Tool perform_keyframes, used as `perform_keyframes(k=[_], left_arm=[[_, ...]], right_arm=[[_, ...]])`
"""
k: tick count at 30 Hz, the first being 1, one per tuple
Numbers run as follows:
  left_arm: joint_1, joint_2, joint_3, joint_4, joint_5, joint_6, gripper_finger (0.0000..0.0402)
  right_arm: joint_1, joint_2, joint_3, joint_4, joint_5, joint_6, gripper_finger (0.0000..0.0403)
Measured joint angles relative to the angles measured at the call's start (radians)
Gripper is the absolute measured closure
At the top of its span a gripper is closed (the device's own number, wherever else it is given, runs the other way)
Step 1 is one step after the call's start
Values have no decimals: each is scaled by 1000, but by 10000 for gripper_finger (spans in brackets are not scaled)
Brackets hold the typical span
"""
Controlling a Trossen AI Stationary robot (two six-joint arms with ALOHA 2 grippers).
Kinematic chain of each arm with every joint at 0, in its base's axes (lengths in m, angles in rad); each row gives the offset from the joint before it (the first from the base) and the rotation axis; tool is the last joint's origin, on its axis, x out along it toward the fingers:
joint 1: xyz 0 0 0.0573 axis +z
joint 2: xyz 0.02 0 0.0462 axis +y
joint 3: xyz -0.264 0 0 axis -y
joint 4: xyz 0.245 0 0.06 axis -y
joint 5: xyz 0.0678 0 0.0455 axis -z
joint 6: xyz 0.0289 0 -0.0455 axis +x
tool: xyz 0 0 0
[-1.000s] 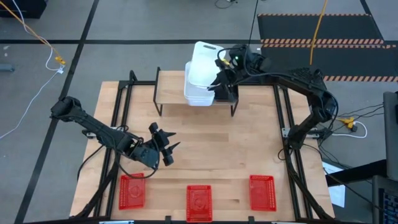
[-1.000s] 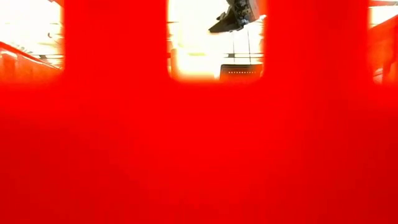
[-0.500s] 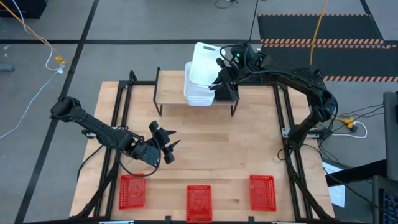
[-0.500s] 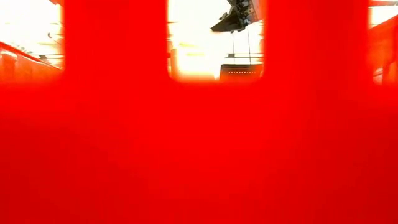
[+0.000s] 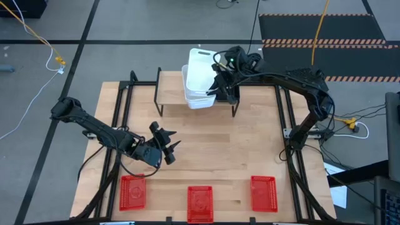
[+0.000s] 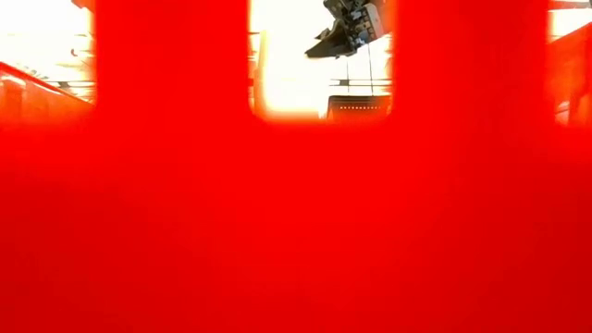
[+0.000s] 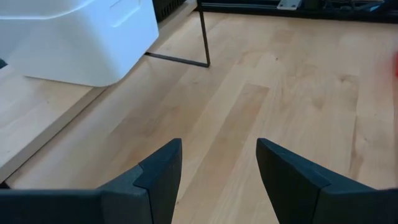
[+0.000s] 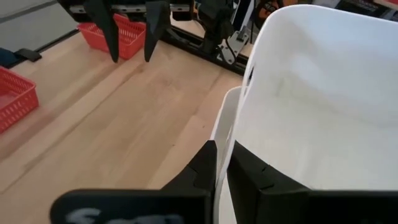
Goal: Stack baskets on shelf by color
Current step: Stack the white bin on the stacked white bins on the shelf
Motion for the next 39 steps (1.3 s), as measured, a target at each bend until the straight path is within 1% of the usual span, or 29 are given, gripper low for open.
perform_keyframes(k=[2,4,6,9,13,15,17,20,24,29,36,39], left_arm=[[0,0,0,0,0,-1,195],[0,0,0,0,0,-2,195],[0,0,0,0,0,-4,195],[0,0,0,0,0,-6,195],[0,0,0,0,0,-6,195],[0,0,0,-1,0,-7,195],[0,0,0,-9,0,-11,195],[0,0,1,-39,0,-33,195],[0,0,1,-80,-1,-71,195],[13,0,1,-81,-3,-85,195],[24,0,1,-81,-3,-95,195],[24,0,1,-81,-4,-95,195]], right_arm=[[0,-4,0,-1,-4,17,386],[0,-9,0,-8,-31,20,386],[1,-9,0,-22,-52,-8,386],[14,-9,0,-46,-42,-104,385],[47,-9,-1,-66,26,-296,385],[60,-9,-1,-66,49,-339,385],[62,-9,-1,-65,50,-352,385],[55,-8,-1,-65,50,-336,385],[33,-8,-1,-62,50,-231,386],[23,-8,-1,-61,50,-132,386],[34,-8,-1,-82,46,-126,386],[35,-8,0,-80,3,-140,385]])
